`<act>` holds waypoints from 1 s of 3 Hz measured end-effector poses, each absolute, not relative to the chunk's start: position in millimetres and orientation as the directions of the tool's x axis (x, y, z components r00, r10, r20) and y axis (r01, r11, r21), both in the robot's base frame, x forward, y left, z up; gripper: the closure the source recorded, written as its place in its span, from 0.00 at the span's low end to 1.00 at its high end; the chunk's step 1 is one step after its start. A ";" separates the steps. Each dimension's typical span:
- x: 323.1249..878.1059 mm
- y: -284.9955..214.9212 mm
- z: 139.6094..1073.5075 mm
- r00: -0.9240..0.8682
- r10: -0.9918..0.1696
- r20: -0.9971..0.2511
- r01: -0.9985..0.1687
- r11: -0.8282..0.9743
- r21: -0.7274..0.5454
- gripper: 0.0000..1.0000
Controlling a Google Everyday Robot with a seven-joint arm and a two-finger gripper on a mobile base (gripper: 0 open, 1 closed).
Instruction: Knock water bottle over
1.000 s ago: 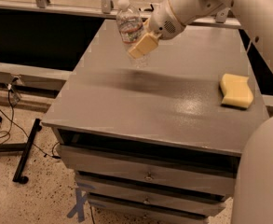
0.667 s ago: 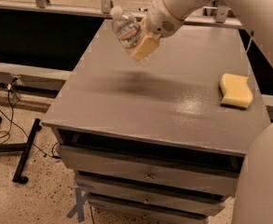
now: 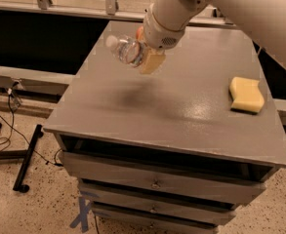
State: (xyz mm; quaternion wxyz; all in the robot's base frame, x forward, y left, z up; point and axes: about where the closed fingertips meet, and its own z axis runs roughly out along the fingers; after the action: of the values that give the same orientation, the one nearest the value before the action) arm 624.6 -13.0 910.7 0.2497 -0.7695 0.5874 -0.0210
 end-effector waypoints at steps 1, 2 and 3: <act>616.6 -8.9 899.6 0.334 -0.929 -0.157 -0.854 -0.228 -0.467 1.00; 609.8 -2.6 884.9 0.358 -0.932 -0.064 -0.822 -0.282 -0.494 1.00; 603.8 3.9 867.9 0.402 -0.916 0.014 -0.801 -0.359 -0.480 0.74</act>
Offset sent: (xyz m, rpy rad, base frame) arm -0.0224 0.0162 -0.0442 -0.2653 -0.2144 0.0502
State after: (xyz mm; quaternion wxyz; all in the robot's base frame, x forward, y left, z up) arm 603.8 3.9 867.9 0.2036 -0.8121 0.5284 -0.1411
